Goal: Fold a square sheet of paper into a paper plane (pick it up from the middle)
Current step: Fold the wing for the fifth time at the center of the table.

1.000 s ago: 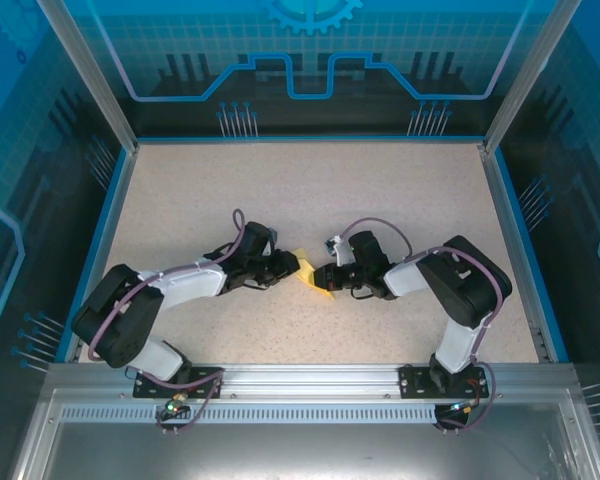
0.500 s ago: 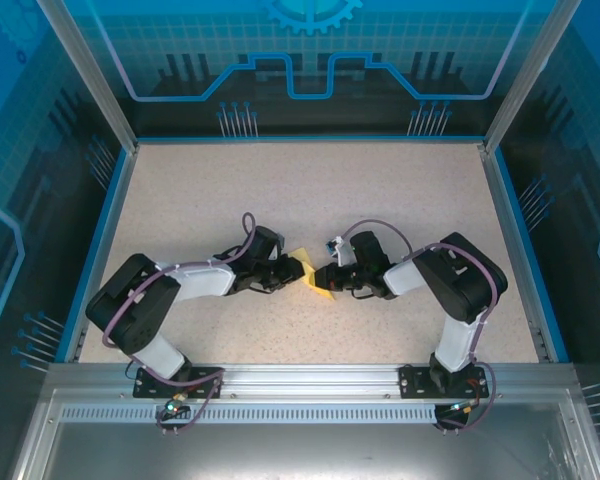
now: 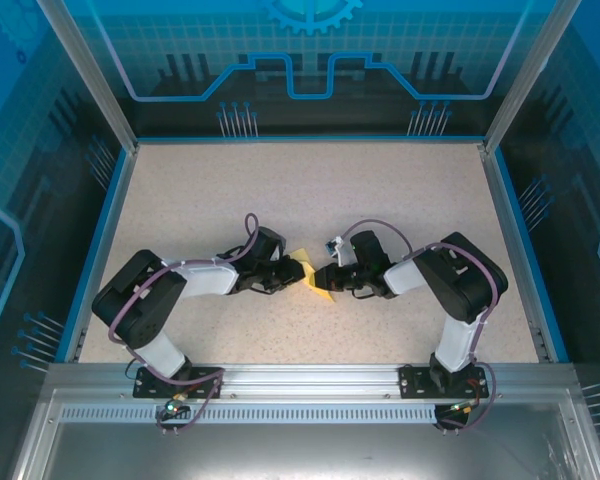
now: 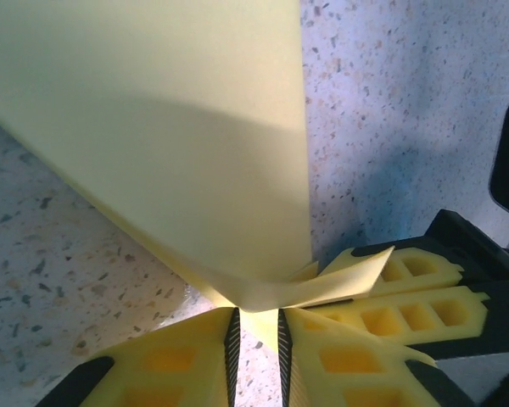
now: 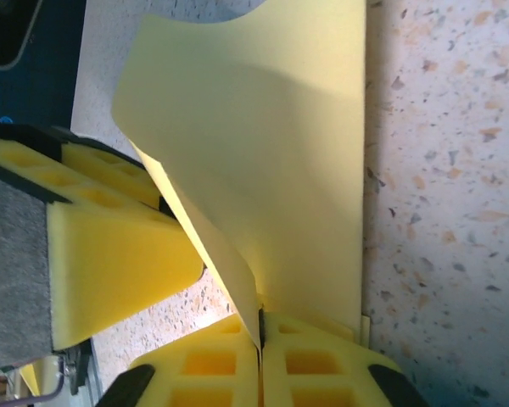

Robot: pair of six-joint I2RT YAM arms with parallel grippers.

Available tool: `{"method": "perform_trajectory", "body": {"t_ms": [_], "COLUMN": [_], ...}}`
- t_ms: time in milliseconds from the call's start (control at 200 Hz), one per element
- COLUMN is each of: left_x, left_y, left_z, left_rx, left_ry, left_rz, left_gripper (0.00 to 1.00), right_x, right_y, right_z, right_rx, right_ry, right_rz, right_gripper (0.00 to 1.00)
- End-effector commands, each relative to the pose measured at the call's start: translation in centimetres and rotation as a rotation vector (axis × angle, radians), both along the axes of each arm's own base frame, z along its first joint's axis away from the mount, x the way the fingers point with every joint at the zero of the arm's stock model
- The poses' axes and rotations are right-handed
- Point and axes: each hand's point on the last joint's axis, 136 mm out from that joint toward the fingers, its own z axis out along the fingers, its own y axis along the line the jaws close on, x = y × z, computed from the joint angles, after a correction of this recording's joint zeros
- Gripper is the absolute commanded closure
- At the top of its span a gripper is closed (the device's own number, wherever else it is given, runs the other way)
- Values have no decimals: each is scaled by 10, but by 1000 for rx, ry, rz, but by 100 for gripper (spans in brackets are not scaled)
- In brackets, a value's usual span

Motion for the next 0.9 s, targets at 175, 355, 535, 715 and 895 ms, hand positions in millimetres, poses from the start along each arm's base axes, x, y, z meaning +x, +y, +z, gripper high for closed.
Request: {"method": "perform_trajectory", "body": {"t_ms": [175, 355, 535, 715, 895], "left_x": [7, 12, 13, 12, 12], "left_y": [-11, -13, -12, -10, -7], "left_z": [16, 15, 7, -2, -10], "left_rx": [-33, -38, -6, 1, 29], "left_ry": [-65, -76, -62, -46, -37], "left_rz": [-41, -41, -44, -37, -31], "left_gripper": [80, 80, 82, 83, 84], "right_x": [-16, -16, -17, -17, -17], "right_y": [-20, -25, -29, -30, -30], "right_z": [-40, -46, -51, -51, -50], "right_rx": [-143, -194, -225, -232, -236], "right_ry": [147, 170, 193, 206, 211], "right_rz": [-7, -23, -36, -44, -43], "right_gripper": [97, 96, 96, 96, 95]}}
